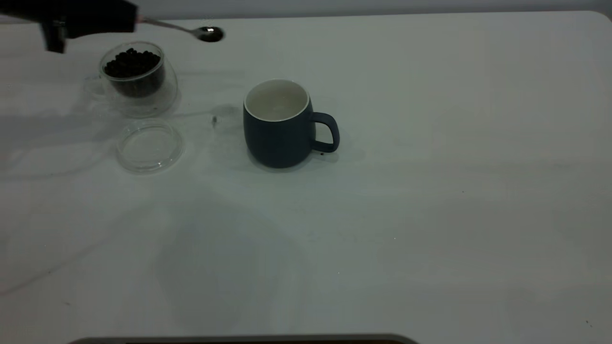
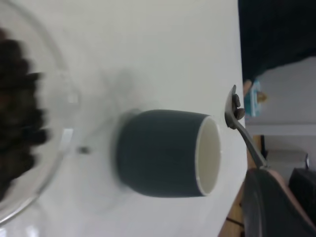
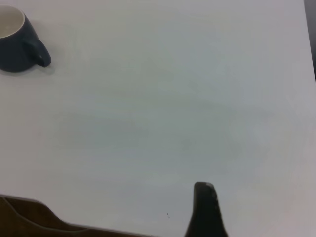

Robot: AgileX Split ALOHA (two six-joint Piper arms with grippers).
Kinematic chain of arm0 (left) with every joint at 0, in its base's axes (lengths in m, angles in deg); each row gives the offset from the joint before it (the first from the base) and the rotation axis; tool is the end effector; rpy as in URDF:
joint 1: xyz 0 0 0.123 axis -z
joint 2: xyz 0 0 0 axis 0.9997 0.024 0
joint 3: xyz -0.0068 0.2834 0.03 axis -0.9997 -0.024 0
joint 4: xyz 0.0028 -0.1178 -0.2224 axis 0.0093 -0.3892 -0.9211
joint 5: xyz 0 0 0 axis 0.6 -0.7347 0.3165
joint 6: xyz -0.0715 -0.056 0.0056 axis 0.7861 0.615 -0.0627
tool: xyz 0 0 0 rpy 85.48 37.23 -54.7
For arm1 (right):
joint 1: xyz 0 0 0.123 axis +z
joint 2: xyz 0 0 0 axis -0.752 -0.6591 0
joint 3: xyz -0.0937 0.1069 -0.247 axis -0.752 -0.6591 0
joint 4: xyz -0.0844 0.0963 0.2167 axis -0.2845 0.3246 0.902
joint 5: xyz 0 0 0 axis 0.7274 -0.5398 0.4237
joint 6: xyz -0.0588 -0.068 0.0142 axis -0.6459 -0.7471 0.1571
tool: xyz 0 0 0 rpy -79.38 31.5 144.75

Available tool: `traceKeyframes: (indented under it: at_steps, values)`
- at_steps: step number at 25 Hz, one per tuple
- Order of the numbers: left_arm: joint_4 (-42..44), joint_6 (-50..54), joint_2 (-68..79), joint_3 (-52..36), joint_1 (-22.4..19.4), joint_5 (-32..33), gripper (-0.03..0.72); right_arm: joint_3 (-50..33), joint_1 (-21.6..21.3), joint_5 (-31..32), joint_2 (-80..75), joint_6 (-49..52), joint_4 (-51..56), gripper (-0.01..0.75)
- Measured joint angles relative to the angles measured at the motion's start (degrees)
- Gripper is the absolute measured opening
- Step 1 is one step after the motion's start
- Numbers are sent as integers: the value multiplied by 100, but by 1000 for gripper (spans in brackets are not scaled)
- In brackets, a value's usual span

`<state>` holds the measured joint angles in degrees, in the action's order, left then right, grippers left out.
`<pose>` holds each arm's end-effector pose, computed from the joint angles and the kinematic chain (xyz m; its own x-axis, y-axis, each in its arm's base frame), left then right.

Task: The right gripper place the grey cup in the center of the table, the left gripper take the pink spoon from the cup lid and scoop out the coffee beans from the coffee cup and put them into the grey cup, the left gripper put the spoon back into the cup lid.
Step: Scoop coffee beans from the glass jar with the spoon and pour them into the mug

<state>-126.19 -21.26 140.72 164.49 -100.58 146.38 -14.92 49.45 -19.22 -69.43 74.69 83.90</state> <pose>0.4512 0.0145 0.0793 -0.9513 -0.1587 -0.2643 0.1433 0.5314 -0.8349 -0.0037 0.0070 0.2663 -0.5566 -0.1241 -0.8215 -0.1429 0.9883 -0.0525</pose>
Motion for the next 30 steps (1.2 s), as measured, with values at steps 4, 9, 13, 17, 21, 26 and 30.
traceKeyframes:
  at_steps: [4,9,13,17,21,26,30]
  values:
    - [-81,46,0,0,306,0,113,0,0,0,0,0,0,591]
    - [-106,25,0,0,588,0,113,0,0,0,0,0,0,591]
    - [-88,-29,0,0,713,0,113,0,0,0,0,0,0,591]
    - [-70,-227,0,0,808,0,113,0,0,0,0,0,0,591]
    - [16,-478,0,0,903,0,113,0,0,0,0,0,0,591]
    - [199,-865,0,0,983,0,113,0,0,0,0,0,0,591]
    - [341,-1244,0,0,1017,-9,113,0,0,0,0,0,0,591]
